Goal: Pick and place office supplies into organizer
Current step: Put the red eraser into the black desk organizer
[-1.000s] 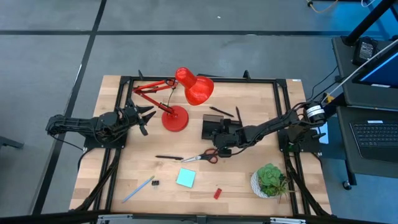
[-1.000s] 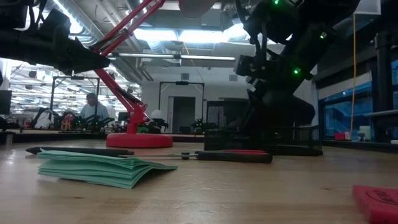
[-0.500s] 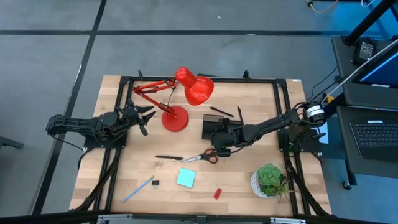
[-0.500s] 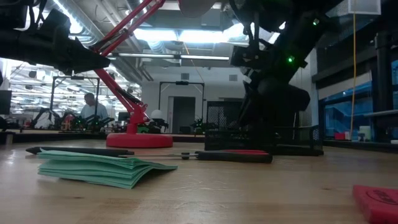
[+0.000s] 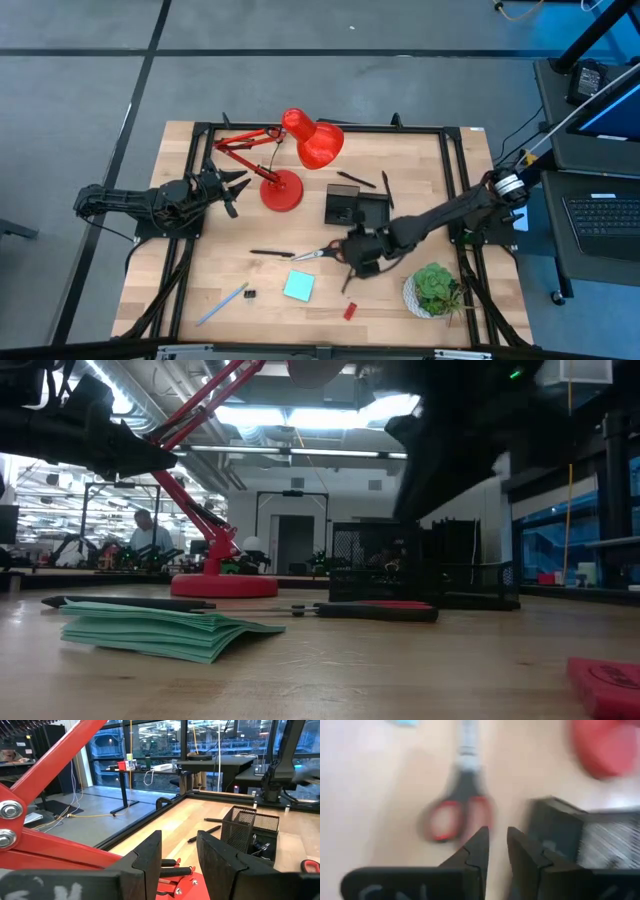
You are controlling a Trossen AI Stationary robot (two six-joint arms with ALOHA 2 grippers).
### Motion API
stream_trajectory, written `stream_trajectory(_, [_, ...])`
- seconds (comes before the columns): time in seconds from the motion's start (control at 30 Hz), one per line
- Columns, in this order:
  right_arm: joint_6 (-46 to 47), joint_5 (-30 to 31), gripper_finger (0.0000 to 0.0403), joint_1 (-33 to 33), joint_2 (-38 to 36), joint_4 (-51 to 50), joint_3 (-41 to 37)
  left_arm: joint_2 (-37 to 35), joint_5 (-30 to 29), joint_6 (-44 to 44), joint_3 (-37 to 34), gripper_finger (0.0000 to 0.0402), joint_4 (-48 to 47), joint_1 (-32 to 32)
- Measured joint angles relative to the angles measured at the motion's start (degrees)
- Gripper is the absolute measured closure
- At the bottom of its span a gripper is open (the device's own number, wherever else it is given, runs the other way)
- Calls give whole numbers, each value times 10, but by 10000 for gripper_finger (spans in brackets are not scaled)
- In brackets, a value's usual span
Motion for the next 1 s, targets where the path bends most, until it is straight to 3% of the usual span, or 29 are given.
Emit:
stream_trajectory(0.13, [-20,-81,329,25,0,10,1,0,0,0,0,284,0,0])
stream_trajectory(0.3, [3,-85,329,44,0,33,1,0,0,0,0,284,0,0])
stream_trajectory(0.47, [88,-87,329,53,0,83,1,0,0,0,0,284,0,0])
stream_trajectory(0.63, [84,-103,326,53,0,89,1,0,0,0,0,284,0,0])
stream_trajectory(1.0, [83,-111,243,54,0,97,1,0,0,0,0,284,0,0])
